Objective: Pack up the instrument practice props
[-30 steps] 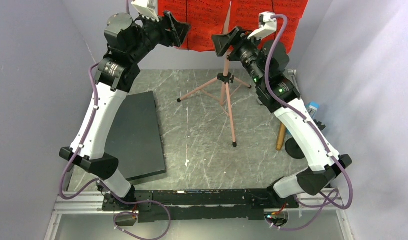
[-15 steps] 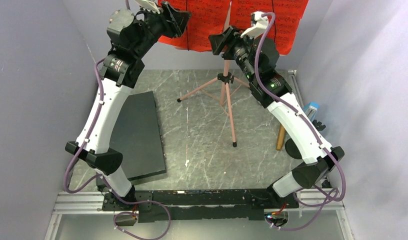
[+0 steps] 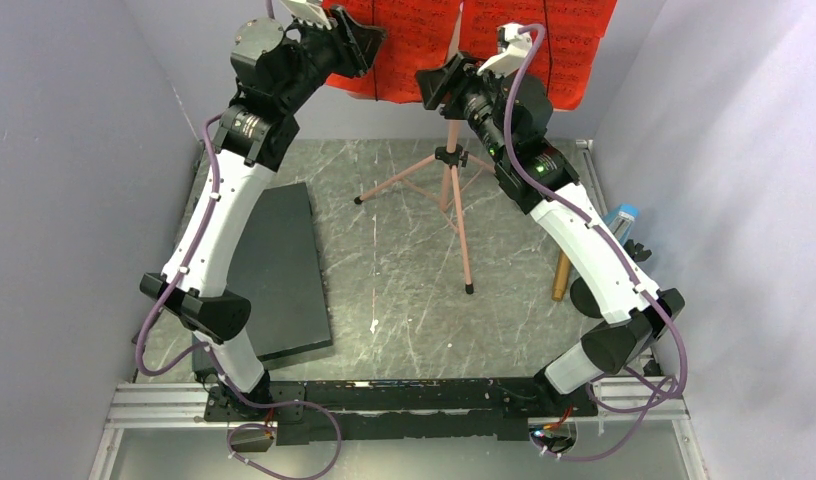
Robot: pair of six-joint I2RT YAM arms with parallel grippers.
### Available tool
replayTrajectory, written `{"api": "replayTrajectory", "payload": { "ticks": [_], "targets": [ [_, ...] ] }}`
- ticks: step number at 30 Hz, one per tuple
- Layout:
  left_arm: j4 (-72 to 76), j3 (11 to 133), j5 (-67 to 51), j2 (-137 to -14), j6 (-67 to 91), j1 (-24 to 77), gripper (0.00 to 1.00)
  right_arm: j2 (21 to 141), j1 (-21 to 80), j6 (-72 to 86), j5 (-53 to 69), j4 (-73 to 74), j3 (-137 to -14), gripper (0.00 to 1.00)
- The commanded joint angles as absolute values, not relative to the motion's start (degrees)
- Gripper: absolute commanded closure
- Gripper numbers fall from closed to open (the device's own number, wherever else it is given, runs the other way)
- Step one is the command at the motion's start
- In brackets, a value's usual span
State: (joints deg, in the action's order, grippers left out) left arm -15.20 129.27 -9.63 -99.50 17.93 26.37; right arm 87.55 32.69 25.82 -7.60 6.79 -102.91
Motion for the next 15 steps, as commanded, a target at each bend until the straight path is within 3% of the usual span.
{"api": "replayTrajectory", "payload": {
  "ticks": [1, 6, 12, 15],
  "targets": [
    [-12.1, 130.6, -10.9, -99.3, 18.9, 26.7, 0.63, 87.6, 32.8, 26.3, -7.8, 3.0, -105.2, 0.41],
    [-10.3, 128.4, -11.7, -97.6, 19.0, 26.8, 0.77, 88.0, 32.8, 26.5, -7.6, 2.2, -104.9, 0.47],
    [-8.9, 126.2, -12.5, -96.2, 19.6, 26.8, 0.95, 87.9, 32.8, 26.5, -7.4, 1.2, -104.5, 0.64],
    [-8.7, 126.1, -13.4, -96.3, 20.0, 26.8, 0.97, 87.6, 32.7, 26.4, -7.4, 1.0, -104.4, 0.75]
  ]
}}
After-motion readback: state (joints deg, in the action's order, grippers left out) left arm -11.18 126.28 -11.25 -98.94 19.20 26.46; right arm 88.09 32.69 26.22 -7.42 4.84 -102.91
